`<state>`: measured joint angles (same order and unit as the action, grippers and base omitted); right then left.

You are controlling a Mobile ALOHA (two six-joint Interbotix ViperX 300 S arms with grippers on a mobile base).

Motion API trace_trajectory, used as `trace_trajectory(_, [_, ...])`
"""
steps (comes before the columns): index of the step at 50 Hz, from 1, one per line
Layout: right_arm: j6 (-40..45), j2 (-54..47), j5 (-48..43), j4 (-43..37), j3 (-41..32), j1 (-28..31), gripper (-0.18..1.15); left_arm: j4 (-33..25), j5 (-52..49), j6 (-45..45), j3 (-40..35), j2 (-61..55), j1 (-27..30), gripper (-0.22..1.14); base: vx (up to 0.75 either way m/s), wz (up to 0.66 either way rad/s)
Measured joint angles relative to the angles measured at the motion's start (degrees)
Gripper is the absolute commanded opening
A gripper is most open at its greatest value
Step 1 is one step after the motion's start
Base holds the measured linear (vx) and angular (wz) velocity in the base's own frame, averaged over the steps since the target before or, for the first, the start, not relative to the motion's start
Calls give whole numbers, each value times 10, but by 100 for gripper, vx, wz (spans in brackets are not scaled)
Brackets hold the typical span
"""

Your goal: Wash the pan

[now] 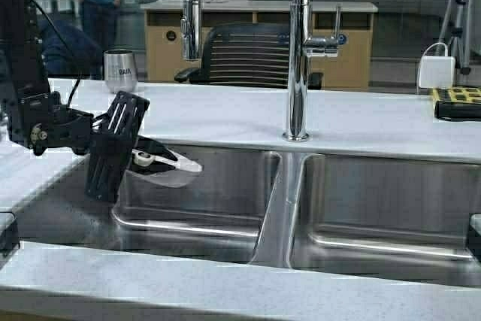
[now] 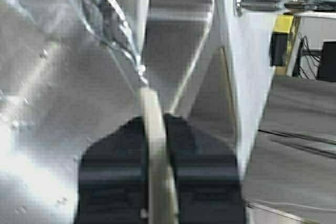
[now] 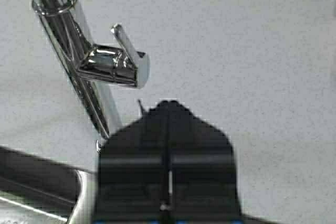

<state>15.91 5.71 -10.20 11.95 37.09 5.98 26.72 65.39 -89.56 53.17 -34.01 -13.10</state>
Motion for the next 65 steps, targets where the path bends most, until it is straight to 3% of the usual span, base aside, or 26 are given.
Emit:
trace_trajectory(12, [-1, 74, 47, -14, 22, 40, 7, 77, 96, -33, -36, -27, -1, 3, 0, 0])
trace_trajectory(20, [-2, 134, 53, -14, 47, 60, 7, 109, 50, -22, -33, -30, -4, 3, 0, 0])
trace_trajectory(26, [-2, 171, 55, -14, 56, 67, 7, 116, -63, 27, -24, -7, -4, 3, 0, 0])
trace_trajectory(37, [-1, 201, 57, -15, 68, 71, 7, 116, -424, 170, -28, 128, -16, 3, 0, 0])
trace_trajectory(47, [0, 202, 57, -18, 68, 71, 7, 120, -754, 388, -89, 241, -79, 3, 0, 0])
trace_trajectory(53, [1, 203, 57, -19, 69, 70, 7, 120, -849, 519, -121, 301, -105, 3, 0, 0])
trace_trajectory(65, [1, 206, 54, -21, 69, 71, 7, 119, -942, 592, -128, 381, -100, 3, 0, 0])
